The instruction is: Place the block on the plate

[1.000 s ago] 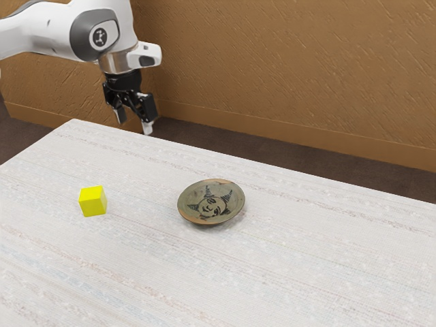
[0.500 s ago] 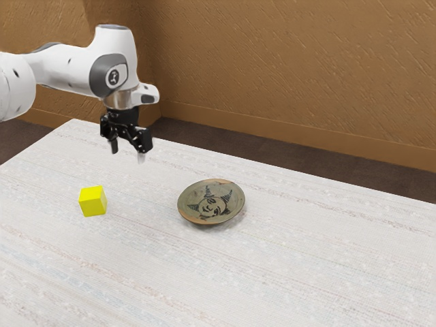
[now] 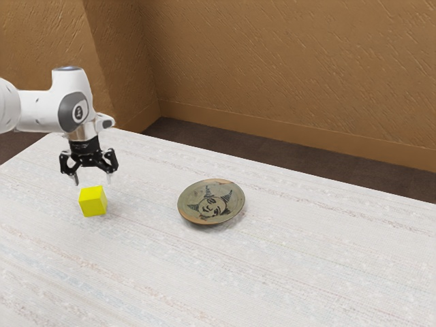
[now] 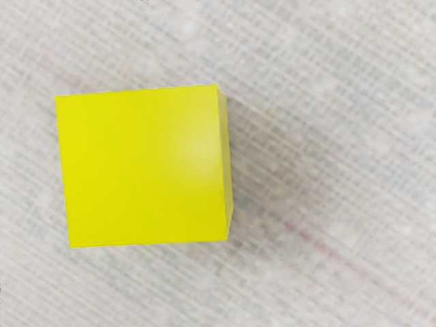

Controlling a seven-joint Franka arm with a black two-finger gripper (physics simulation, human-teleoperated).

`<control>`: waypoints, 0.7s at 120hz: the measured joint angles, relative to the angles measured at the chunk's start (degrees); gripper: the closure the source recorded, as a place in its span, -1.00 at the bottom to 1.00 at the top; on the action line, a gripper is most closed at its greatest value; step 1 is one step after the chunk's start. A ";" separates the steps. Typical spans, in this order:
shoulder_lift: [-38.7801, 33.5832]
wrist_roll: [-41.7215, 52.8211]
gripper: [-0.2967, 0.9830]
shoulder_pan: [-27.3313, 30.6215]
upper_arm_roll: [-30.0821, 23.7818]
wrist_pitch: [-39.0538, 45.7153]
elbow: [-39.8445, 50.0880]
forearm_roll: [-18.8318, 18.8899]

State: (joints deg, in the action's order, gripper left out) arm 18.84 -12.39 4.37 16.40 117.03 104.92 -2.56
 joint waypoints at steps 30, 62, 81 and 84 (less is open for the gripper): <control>3.56 -6.46 -0.54 5.15 -2.97 7.38 0.14 -1.02; 5.98 -10.93 -0.54 8.44 -4.88 11.82 0.13 -1.84; 6.57 -12.55 -0.54 10.12 -6.14 12.83 0.15 -1.62; 6.68 -12.75 -0.54 10.20 -6.36 12.93 0.15 -1.58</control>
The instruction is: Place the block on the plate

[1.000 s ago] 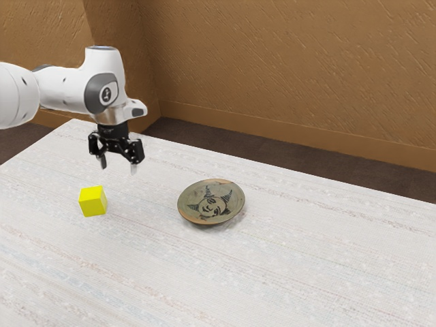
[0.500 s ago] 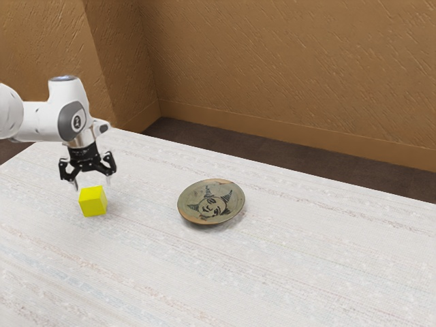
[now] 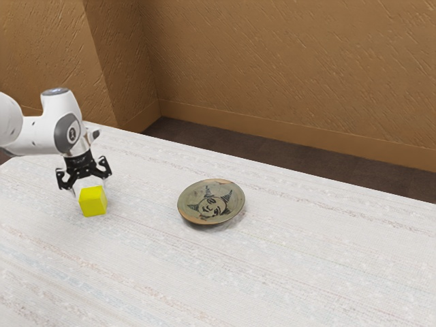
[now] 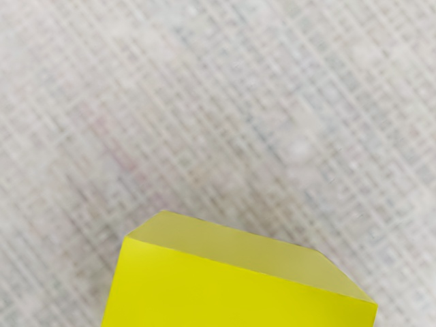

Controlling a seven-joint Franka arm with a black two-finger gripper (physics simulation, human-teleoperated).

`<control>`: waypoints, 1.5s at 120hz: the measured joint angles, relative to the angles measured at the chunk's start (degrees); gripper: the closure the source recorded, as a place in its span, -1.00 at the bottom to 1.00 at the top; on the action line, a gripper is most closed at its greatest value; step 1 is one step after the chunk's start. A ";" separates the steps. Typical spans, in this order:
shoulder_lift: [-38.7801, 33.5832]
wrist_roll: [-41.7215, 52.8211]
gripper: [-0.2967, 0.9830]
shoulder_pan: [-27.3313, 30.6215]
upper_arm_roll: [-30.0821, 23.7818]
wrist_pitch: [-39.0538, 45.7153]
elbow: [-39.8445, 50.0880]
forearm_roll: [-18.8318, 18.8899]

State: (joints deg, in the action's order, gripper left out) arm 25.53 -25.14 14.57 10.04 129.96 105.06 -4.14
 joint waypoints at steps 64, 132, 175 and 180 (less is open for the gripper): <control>2.11 -2.61 -0.47 1.33 -1.23 0.71 0.07 0.17; 0.07 -2.80 -0.18 1.62 -2.98 0.22 2.02 0.21; -6.89 -2.95 -0.10 -12.71 -3.63 0.53 3.90 -0.17; -6.82 -2.98 -0.10 -14.93 -3.63 0.77 3.70 -0.41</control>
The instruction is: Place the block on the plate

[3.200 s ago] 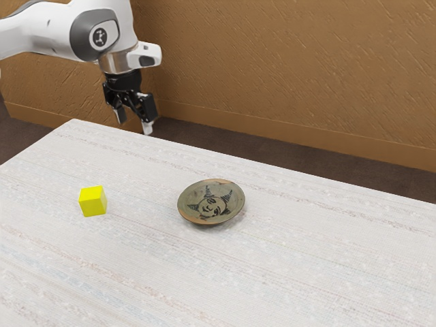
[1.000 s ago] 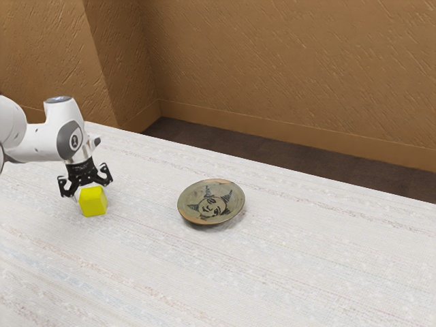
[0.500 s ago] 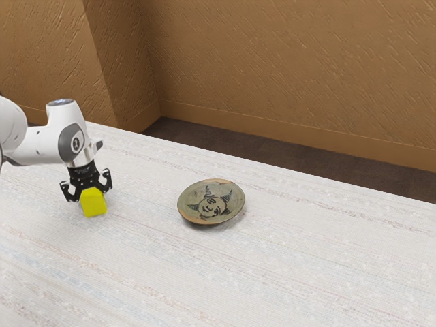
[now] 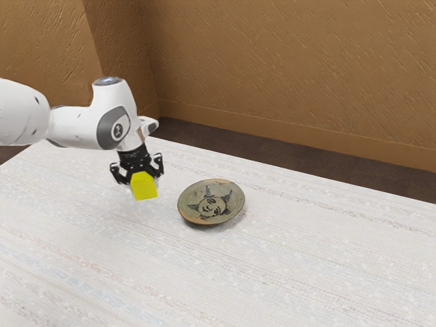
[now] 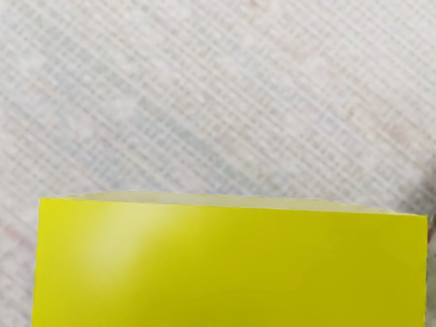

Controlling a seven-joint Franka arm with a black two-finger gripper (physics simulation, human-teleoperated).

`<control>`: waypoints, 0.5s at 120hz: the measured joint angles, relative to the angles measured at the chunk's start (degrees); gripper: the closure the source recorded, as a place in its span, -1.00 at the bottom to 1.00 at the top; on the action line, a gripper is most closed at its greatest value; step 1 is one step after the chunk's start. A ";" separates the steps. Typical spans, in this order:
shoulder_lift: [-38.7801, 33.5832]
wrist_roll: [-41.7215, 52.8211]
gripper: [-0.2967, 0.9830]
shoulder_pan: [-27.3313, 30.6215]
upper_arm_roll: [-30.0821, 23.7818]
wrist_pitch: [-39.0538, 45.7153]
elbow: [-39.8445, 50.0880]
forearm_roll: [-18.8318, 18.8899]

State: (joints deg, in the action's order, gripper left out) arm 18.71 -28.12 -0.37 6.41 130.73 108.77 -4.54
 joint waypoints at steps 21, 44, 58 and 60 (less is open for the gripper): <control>0.60 -0.14 -0.09 -9.14 0.00 2.12 -0.37 -0.77; 5.25 -0.38 -0.12 -12.27 0.00 4.93 -4.54 -1.13; 7.87 -0.43 -0.16 -11.92 -0.01 5.75 -7.18 -1.31; 8.02 -0.42 -0.19 -11.90 -0.01 5.84 -7.34 -1.34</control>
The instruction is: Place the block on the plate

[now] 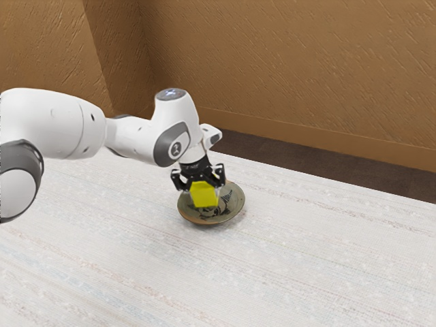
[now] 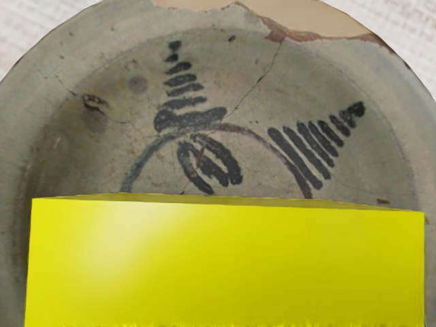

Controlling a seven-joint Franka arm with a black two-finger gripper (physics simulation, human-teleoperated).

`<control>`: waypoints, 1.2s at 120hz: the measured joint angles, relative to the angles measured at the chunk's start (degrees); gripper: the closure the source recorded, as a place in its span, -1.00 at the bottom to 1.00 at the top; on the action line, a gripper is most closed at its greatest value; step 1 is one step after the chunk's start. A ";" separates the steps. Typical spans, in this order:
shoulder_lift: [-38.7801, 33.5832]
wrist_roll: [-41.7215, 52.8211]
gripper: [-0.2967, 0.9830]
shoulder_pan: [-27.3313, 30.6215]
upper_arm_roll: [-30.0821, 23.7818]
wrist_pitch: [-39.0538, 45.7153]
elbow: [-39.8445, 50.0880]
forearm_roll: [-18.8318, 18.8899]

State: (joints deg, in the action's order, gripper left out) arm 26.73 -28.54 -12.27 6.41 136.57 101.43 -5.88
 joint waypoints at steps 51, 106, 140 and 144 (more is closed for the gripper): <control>-12.98 2.69 -0.49 0.07 0.09 -10.06 1.26 0.40; -21.43 22.02 -0.53 0.69 0.20 -35.38 -10.32 3.53; -21.53 30.51 -0.53 2.97 0.75 -43.11 -15.50 4.03; -21.55 31.26 -0.53 3.73 0.71 -43.55 -15.52 4.09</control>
State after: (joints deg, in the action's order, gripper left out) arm 5.17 2.72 -8.55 7.12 93.01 85.91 -1.79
